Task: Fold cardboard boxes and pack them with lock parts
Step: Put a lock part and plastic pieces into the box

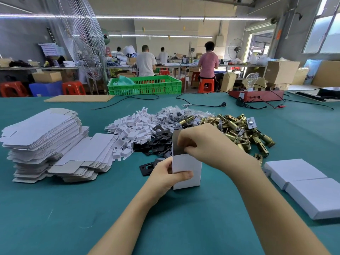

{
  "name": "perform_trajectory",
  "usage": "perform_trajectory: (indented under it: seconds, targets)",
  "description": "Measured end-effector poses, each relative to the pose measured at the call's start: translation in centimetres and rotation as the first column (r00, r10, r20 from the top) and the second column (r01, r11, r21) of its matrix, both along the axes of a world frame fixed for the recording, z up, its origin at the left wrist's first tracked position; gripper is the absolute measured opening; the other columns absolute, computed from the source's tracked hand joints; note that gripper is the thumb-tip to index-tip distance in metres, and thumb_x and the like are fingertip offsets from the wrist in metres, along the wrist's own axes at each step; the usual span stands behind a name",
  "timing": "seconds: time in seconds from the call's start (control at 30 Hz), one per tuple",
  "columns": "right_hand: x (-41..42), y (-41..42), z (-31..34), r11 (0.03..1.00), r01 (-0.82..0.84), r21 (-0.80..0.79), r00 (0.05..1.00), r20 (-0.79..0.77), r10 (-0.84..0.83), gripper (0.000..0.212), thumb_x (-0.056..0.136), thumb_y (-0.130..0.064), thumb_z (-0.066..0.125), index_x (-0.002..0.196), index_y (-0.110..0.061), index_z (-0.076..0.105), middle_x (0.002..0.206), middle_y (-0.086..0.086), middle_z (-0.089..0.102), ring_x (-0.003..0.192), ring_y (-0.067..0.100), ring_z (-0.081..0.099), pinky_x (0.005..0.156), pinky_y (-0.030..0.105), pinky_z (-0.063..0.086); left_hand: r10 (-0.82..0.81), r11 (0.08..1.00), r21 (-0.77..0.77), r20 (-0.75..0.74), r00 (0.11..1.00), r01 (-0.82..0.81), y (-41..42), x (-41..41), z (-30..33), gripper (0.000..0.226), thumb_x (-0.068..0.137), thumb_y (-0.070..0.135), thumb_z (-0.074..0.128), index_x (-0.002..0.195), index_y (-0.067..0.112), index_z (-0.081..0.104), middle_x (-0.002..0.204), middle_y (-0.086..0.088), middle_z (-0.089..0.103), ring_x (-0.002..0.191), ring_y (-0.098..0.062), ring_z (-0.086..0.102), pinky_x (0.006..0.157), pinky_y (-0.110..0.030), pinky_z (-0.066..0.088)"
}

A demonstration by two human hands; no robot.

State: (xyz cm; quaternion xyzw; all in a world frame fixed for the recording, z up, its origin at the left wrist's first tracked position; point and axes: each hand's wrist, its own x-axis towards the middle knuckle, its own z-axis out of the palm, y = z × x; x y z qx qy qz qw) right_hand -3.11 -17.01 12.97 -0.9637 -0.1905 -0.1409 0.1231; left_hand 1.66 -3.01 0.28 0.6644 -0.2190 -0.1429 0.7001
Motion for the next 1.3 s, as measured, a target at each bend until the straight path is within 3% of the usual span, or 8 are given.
perform_trajectory:
  seconds: [0.17,0.33,0.4,0.5,0.73,0.9,1.1,1.3]
  targets:
    - [0.0,-0.3,-0.3,0.999,0.002,-0.045,0.993,-0.12,-0.008,0.031,0.094,-0.004,0.043,0.108,-0.015,0.068,0.098,0.001,0.068,0.077,0.014,0.051,0.068,0.026,0.042,-0.007,1.0,0.003,-0.001,1.0,0.007,0.0,0.1,0.0,0.047,0.07,0.022,0.08,0.115,0.018,0.068,0.108,-0.002,0.074,0.102,-0.02,0.069,0.081,-0.027,0.056]
    - [-0.2,-1.9,0.6,0.983,0.008,0.183,0.999,-0.036,-0.001,0.018,0.093,-0.014,0.054,0.099,-0.016,0.071,0.079,-0.01,0.064,0.067,-0.001,0.055,0.061,0.009,0.041,0.002,1.0,0.014,0.015,1.0,-0.002,0.0,0.1,-0.1,0.049,0.067,0.027,0.083,0.114,0.02,0.069,0.109,0.0,0.074,0.102,-0.018,0.069,0.082,-0.027,0.055]
    - [-0.4,-2.9,0.6,0.939,0.039,0.341,0.997,0.052,-0.06,0.015,0.092,-0.014,0.057,0.096,-0.016,0.071,0.08,-0.005,0.069,0.069,0.001,0.06,0.065,0.016,0.048,0.014,1.0,0.019,0.018,1.0,-0.014,-0.1,0.1,-0.2,0.055,0.062,0.033,0.084,0.114,0.021,0.07,0.109,0.0,0.074,0.104,-0.019,0.069,0.087,-0.032,0.055]
    - [-0.6,-3.9,-0.5,0.775,0.11,0.622,0.979,0.067,-0.193,0.013,0.093,-0.016,0.056,0.095,-0.018,0.068,0.08,0.001,0.072,0.078,0.02,0.067,0.073,0.039,0.056,0.03,0.999,0.019,0.025,0.999,-0.03,0.0,0.1,-0.1,0.048,0.063,0.032,0.085,0.109,0.024,0.073,0.108,0.001,0.075,0.102,-0.018,0.07,0.084,-0.029,0.056]
    - [0.1,-2.9,-6.9,0.289,0.371,0.882,0.925,-0.379,-0.032,0.038,0.098,-0.053,0.038,0.101,-0.025,0.065,0.1,-0.001,0.072,0.093,0.015,0.068,0.082,0.034,0.055,0.043,0.997,-0.063,-0.004,0.999,-0.044,-1.1,-0.8,0.1,0.037,0.068,0.017,0.081,0.103,0.023,0.073,0.104,-0.002,0.076,0.098,-0.018,0.071,0.076,-0.023,0.056]
    - [-0.6,-1.7,-9.5,0.047,0.344,0.938,0.931,-0.347,0.113,0.045,0.079,-0.068,0.041,0.096,-0.042,0.074,0.105,-0.002,0.074,0.097,0.014,0.07,0.077,0.031,0.053,0.009,1.0,0.021,0.058,0.998,-0.011,-2.5,-2.0,0.1,0.045,0.083,0.008,0.076,0.123,0.021,0.059,0.115,0.001,0.071,0.106,-0.011,0.066,0.082,-0.02,0.053]
    - [-0.3,-1.5,-10.3,0.034,0.375,0.927,0.922,-0.376,0.093,0.061,0.064,-0.079,0.044,0.096,-0.035,0.073,0.1,-0.003,0.075,0.095,0.014,0.07,0.08,0.033,0.054,-0.014,0.976,-0.217,-0.092,0.996,-0.006,-3.3,-3.0,0.3,0.068,0.075,0.045,0.067,0.134,0.019,0.048,0.13,-0.006,0.064,0.12,-0.021,0.06,0.103,-0.041,0.048]
    - [-0.3,-1.5,-10.7,0.004,0.374,0.927,0.917,-0.37,0.15,0.066,0.059,-0.081,0.047,0.104,-0.038,0.071,0.107,-0.005,0.073,0.101,0.013,0.068,0.094,0.039,0.05,-0.079,0.968,-0.247,-0.167,0.983,0.036,-3.4,-2.7,0.4,0.07,0.084,0.073,0.042,0.136,0.028,0.057,0.134,0.0,0.063,0.125,-0.018,0.058,0.101,-0.032,0.049]
